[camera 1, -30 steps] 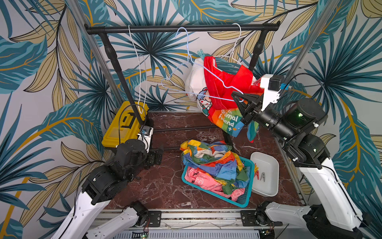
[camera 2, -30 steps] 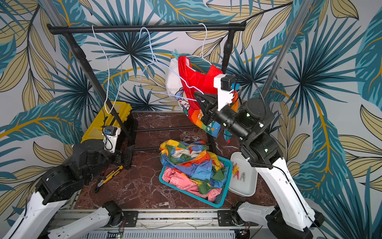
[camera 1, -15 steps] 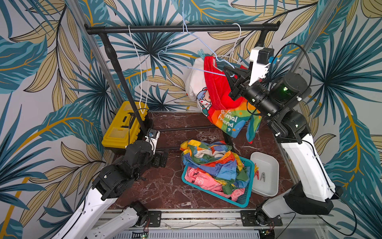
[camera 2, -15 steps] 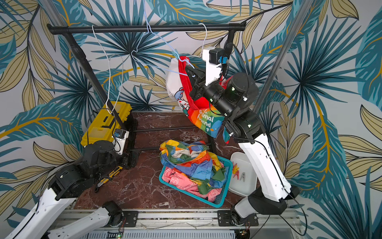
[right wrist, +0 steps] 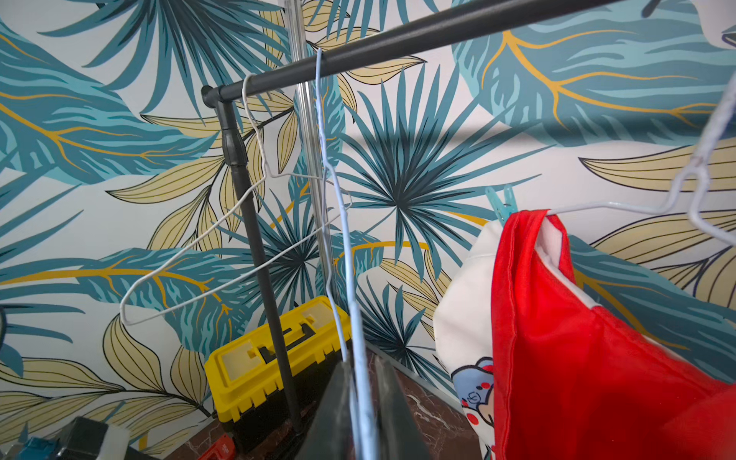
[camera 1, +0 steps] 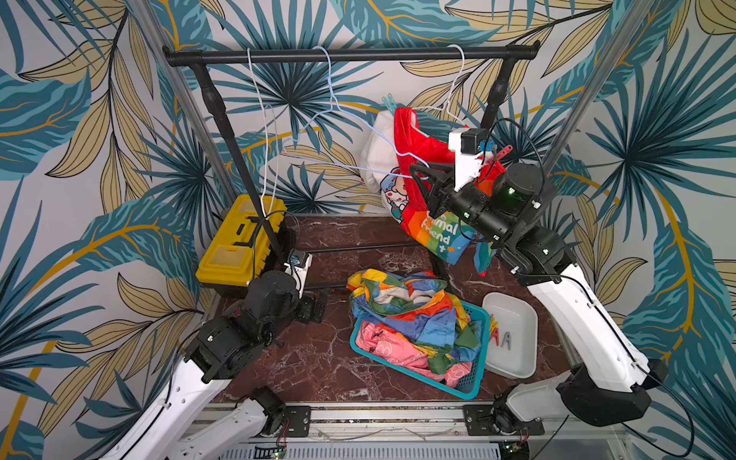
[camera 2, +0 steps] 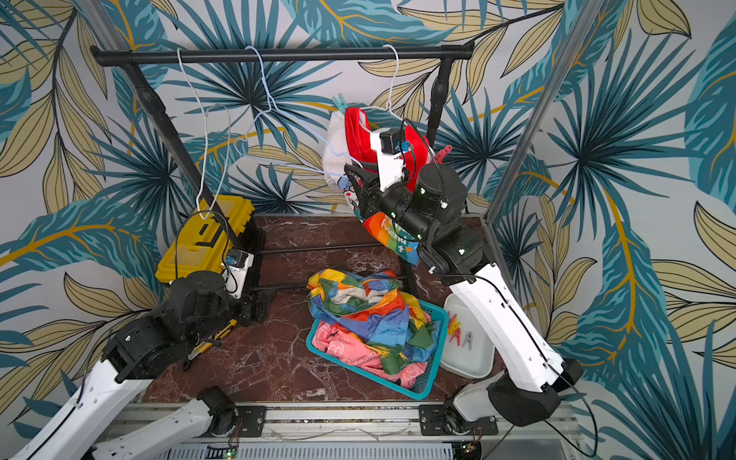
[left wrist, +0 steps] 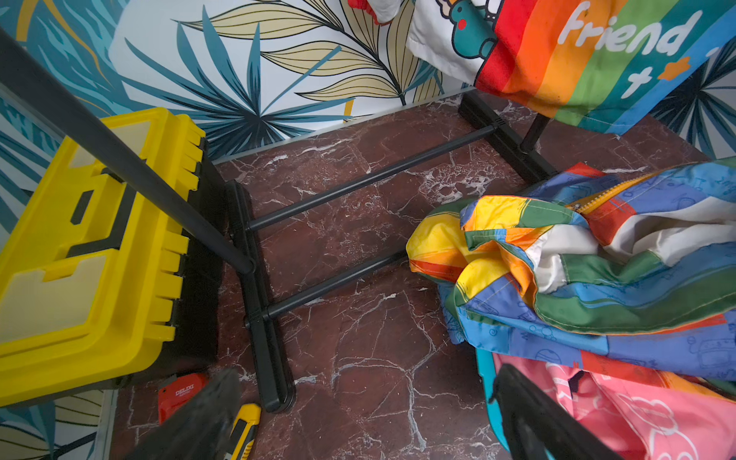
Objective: Remove the clothespins securing jackets to the hanger
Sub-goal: Place the hanger at the clothesline.
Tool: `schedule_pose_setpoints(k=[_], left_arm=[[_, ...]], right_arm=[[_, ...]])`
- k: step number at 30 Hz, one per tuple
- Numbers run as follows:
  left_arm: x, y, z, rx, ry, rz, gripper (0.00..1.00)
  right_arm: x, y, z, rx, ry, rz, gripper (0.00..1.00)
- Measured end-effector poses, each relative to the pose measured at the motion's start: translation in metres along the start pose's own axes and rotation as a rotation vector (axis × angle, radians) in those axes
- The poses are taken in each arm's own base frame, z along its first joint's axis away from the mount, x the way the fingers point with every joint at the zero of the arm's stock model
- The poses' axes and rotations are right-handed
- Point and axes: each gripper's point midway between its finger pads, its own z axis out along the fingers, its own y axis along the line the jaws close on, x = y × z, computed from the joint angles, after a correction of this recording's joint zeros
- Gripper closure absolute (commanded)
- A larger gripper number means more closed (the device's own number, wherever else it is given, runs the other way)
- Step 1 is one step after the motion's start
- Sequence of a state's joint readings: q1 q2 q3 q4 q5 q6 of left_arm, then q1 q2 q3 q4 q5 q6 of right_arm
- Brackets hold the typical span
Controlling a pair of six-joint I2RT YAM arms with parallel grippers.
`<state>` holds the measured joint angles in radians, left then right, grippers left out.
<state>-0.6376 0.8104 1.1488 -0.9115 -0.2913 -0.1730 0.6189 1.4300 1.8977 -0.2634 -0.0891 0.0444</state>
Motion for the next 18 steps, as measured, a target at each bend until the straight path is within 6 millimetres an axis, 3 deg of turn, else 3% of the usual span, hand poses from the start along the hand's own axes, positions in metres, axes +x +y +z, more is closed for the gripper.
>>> schedule_pose_setpoints(k=[2,5,7,11,15,18], left_arm=[[-0.001,-0.003,0.002,0.012,0.001,-0.004,0.00],[0.000,-0.008,0.008,0.032,0.011,-0.010,0.00],[0.000,-0.013,0.013,0.050,0.027,-0.015,0.00],[0.008,-0.032,0.031,0.120,0.091,-0.020,0.02],[0.021,-0.054,0.057,0.193,0.192,-0.035,0.14],[0.034,-0.068,0.083,0.217,0.272,-0.057,0.21]], right_arm=[[-0.003,0.001,-0.004,-0.002,-0.005,0.000,0.17],[-0.009,0.002,-0.015,-0.002,-0.018,0.009,0.06],[-0.008,0.001,-0.026,0.008,-0.019,0.014,0.06],[0.021,-0.010,-0.060,0.077,0.038,0.058,0.09],[0.069,-0.033,-0.095,0.189,0.131,0.145,0.22],[0.120,-0.048,-0.119,0.273,0.227,0.234,0.27]])
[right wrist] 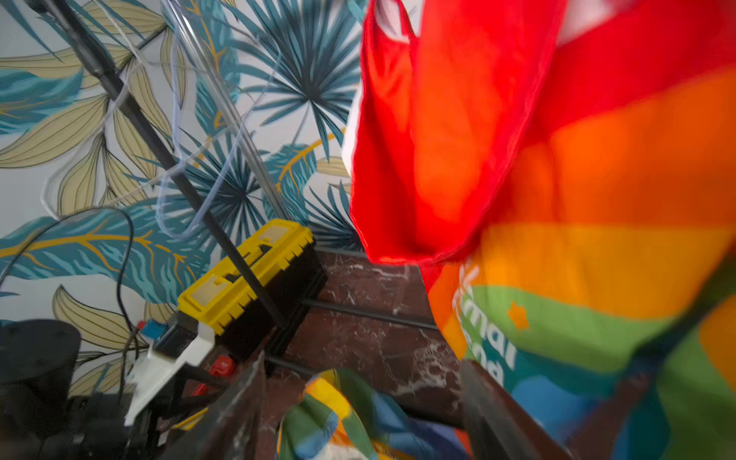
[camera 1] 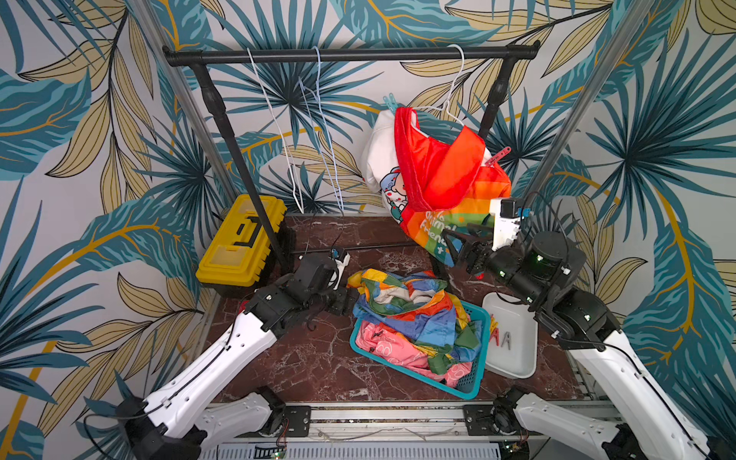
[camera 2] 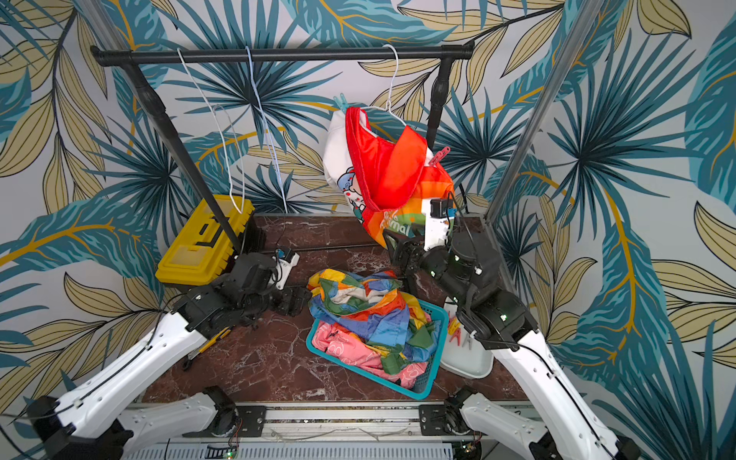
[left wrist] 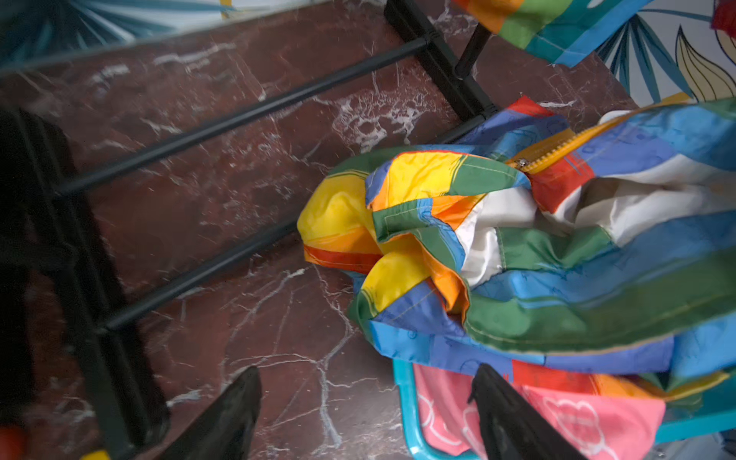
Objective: Remove the clothespins securing jackets to the hanger
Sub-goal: Place the hanger at the clothesline, then adjust the hanger on the clothesline.
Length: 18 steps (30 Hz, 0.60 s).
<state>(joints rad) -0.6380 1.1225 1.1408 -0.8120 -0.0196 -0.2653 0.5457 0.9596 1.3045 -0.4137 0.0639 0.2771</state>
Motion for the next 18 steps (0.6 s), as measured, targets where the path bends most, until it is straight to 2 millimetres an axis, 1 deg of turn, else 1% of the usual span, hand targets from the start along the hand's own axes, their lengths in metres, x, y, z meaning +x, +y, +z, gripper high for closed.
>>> schedule_pose_setpoints(k=[2,5,8,9,11,14,16,18], left_arm=[[0.003,0.003,0.021,-0.023,0.026,-0.035,0.17],[0.002,0.016,0.040,-0.098,0.025,-0.097,0.17],[-0.008,0.031,0.053,-0.154,-0.009,-0.167,0.14],[-0.011,0.038,0.057,-0.171,-0.020,-0.191,0.13],[-0.016,0.053,0.064,-0.205,-0.034,-0.247,0.11],[-0.025,0.068,0.072,-0.211,-0.073,-0.294,0.11],[-0.030,0.071,0.081,-0.198,-0.074,-0.304,0.12],[-0.032,0.063,0.097,-0.148,-0.044,-0.298,0.15]], right_arm=[[0.043,-0.018,-0.002,0.050,0.094,0.058,0.27],[0.104,-0.038,-0.002,0.113,0.242,0.133,0.27],[0.155,-0.051,-0.004,0.161,0.367,0.200,0.27],[0.169,-0.055,-0.005,0.176,0.401,0.218,0.27],[0.192,-0.061,-0.008,0.207,0.459,0.249,0.27],[0.213,-0.068,-0.013,0.237,0.505,0.285,0.28],[0.222,-0.069,-0.013,0.247,0.525,0.305,0.29],[0.233,-0.072,-0.013,0.262,0.555,0.324,0.29]])
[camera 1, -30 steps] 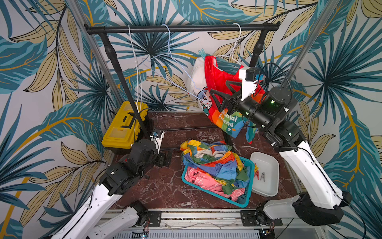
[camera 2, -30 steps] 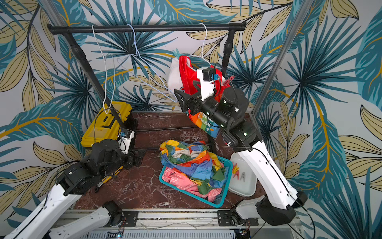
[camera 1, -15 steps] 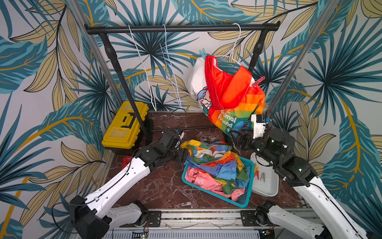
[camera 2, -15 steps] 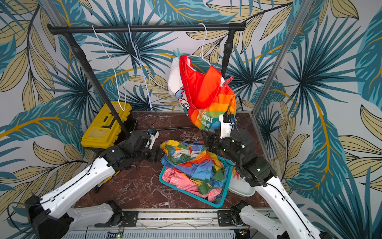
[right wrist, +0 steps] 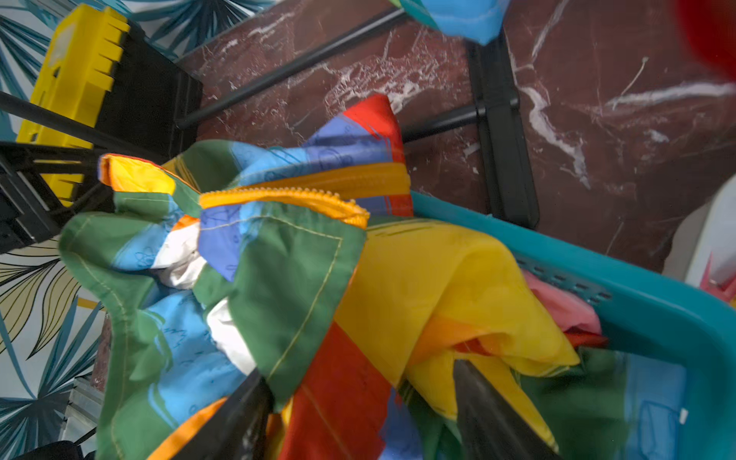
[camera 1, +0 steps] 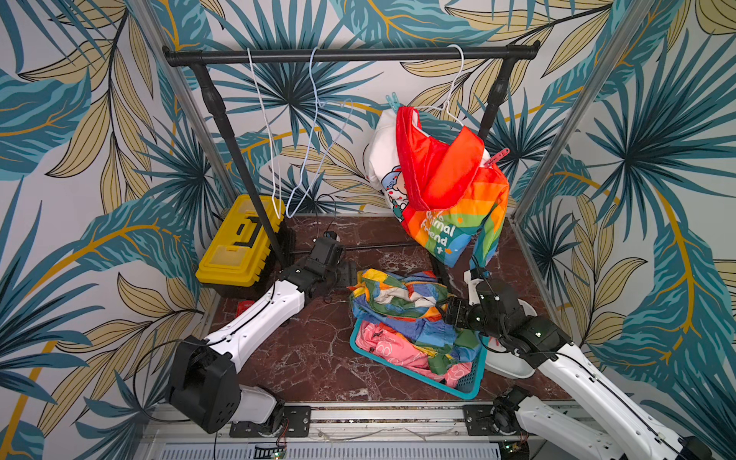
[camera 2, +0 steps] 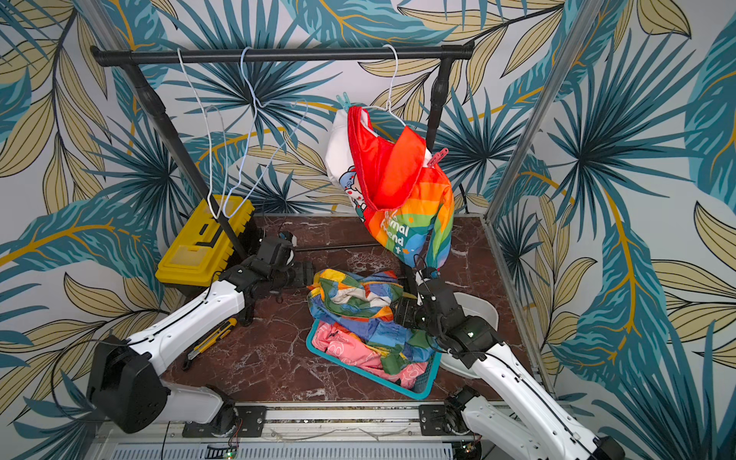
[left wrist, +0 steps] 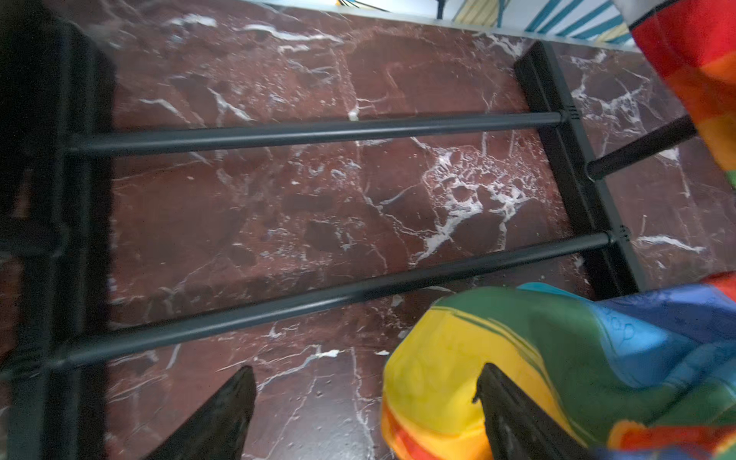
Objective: Remove the clothespins securing jackets to the hanger
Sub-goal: Adjust the hanger on the clothesline.
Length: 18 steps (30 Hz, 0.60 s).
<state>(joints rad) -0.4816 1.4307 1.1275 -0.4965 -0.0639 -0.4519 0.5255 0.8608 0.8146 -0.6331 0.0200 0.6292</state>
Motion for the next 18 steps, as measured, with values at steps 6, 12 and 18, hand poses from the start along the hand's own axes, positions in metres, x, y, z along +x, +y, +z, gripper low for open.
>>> schedule_pose_setpoints(k=[6,12,18], left_arm=[[0.023,-0.039,0.041,0.141,0.146,0.067,0.25],[0.053,-0.101,0.017,0.317,0.196,0.207,0.52],[0.089,-0.147,-0.026,0.454,0.216,0.332,0.75]], right_arm=[[0.028,-0.022,0.026,0.069,0.104,0.059,0.30],[0.039,-0.031,0.041,0.104,0.154,0.089,0.31],[0.043,-0.031,0.061,0.117,0.192,0.098,0.31]])
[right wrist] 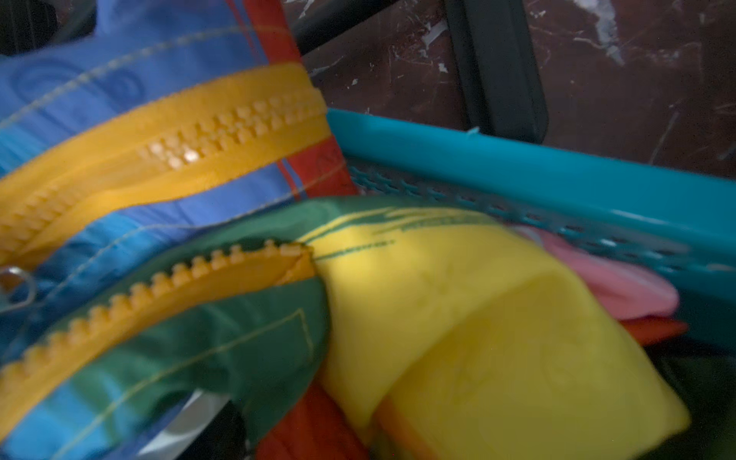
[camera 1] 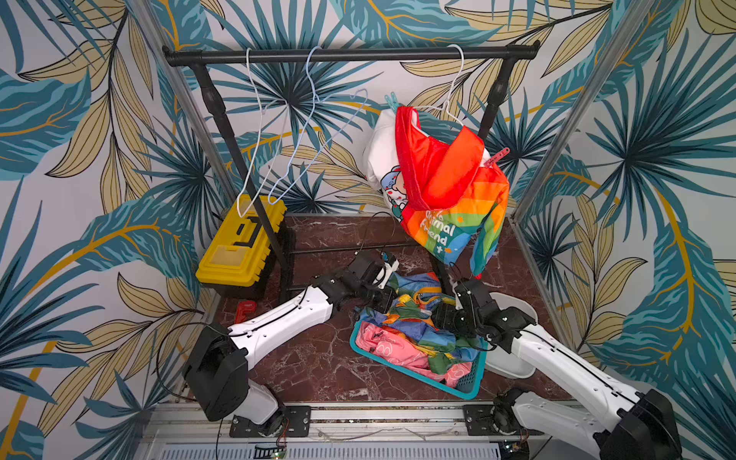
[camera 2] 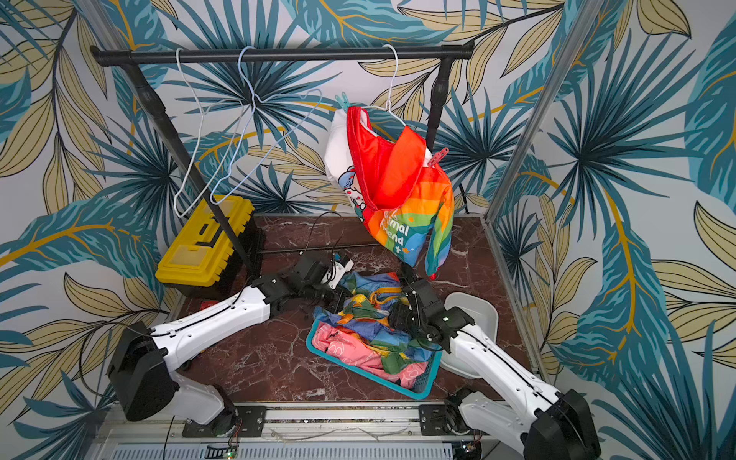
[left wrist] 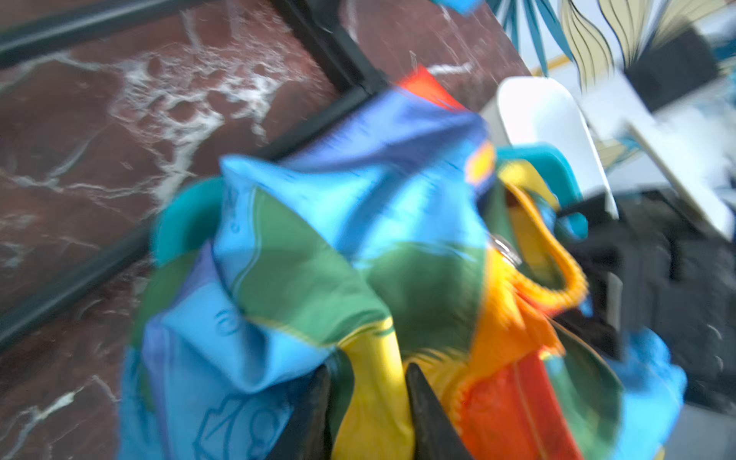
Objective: Remove the clothespins securing jackets to the hanger
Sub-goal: Adjust the hanger on the clothesline.
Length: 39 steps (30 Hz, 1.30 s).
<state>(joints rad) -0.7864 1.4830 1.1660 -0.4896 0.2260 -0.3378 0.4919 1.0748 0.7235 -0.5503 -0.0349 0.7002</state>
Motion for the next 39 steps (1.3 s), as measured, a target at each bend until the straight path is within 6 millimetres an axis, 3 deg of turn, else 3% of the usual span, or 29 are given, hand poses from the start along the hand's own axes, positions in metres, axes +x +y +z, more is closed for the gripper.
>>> schedule_pose_setpoints(k=[3,6,13,21,26,29,32,36,39], left_arm=[[0.020,-0.012,0.003,0.022,0.044,0.015,0.78],[0.040,-0.010,0.016,0.019,0.106,0.011,0.83],[0.083,0.030,0.056,-0.100,0.233,-0.106,0.86],[0.092,0.067,0.061,-0.161,0.167,-0.285,0.85],[0.092,0.081,0.055,-0.164,0.095,-0.354,0.76],[0.089,0.080,0.047,-0.158,0.067,-0.360,0.63],[0.086,0.076,0.031,-0.159,0.052,-0.350,0.44],[0.082,0.070,-0.002,-0.171,0.027,-0.320,0.23],[0.073,0.066,-0.027,-0.189,-0.008,-0.287,0.17]], right_arm=[[0.000,0.005,0.013,-0.010,0.026,0.005,0.31],[0.002,0.009,0.032,-0.017,0.065,0.009,0.30],[0.001,0.037,0.072,-0.024,0.134,-0.021,0.27],[-0.018,0.077,0.110,-0.117,0.134,-0.010,0.23],[-0.027,0.101,0.120,-0.185,0.107,-0.014,0.17],[-0.028,0.103,0.111,-0.212,0.069,-0.013,0.12],[-0.033,0.106,0.084,-0.230,0.022,-0.027,0.02],[-0.050,0.113,0.027,-0.249,-0.080,-0.086,0.00],[-0.066,0.113,-0.014,-0.246,-0.166,-0.119,0.01]])
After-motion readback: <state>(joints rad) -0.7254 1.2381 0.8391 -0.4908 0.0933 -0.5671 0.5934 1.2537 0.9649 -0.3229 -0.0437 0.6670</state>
